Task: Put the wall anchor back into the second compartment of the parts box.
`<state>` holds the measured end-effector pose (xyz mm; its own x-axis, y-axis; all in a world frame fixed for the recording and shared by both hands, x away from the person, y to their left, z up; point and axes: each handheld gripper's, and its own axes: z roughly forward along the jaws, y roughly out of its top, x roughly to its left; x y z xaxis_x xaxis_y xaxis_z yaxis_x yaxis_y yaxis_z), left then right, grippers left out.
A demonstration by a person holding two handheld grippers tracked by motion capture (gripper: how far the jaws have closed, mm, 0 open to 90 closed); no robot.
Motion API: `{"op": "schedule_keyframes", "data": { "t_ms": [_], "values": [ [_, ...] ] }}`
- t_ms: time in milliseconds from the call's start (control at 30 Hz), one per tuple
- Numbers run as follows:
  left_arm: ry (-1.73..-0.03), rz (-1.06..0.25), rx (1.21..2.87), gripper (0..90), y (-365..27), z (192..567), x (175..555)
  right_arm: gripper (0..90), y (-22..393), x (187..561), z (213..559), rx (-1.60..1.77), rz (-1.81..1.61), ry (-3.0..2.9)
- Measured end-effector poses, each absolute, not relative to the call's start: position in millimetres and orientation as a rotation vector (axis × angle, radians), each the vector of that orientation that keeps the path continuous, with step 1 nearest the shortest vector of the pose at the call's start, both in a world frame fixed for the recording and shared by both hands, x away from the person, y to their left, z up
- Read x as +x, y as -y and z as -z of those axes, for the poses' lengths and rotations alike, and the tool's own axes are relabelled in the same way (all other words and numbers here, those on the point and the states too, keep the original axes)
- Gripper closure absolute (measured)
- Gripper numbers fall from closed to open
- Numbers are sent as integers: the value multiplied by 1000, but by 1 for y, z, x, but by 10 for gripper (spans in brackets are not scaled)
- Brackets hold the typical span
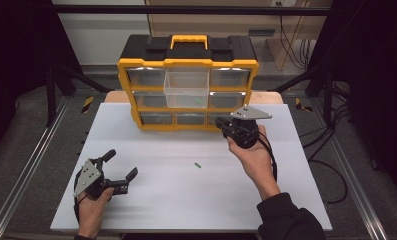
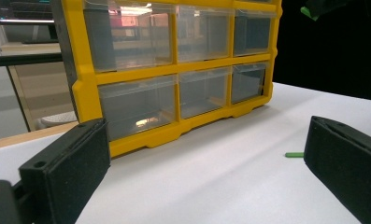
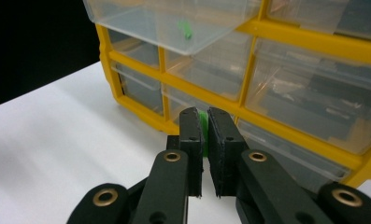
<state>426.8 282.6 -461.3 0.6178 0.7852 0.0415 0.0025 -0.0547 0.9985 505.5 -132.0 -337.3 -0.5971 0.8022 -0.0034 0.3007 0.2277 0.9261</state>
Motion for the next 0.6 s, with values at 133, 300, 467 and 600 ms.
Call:
{"op": "schedule_keyframes", "data": {
  "t_ms": [133, 300, 467, 600],
  "values": [
    [-692, -728, 1504, 3, -283, 461, 427, 847, 133, 506, 330, 1000, -1366, -2005],
    [-693, -728, 1503, 2, -283, 461, 427, 847, 132, 506, 320, 999, -1378, -1985],
    [-694, -728, 1503, 3, -283, 461, 427, 847, 132, 506, 312, 985, -1388, -1979],
    [-694, -728, 1503, 3, -283, 461, 427, 847, 133, 505, 304, 982, -1405, -1954]
  ]
}}
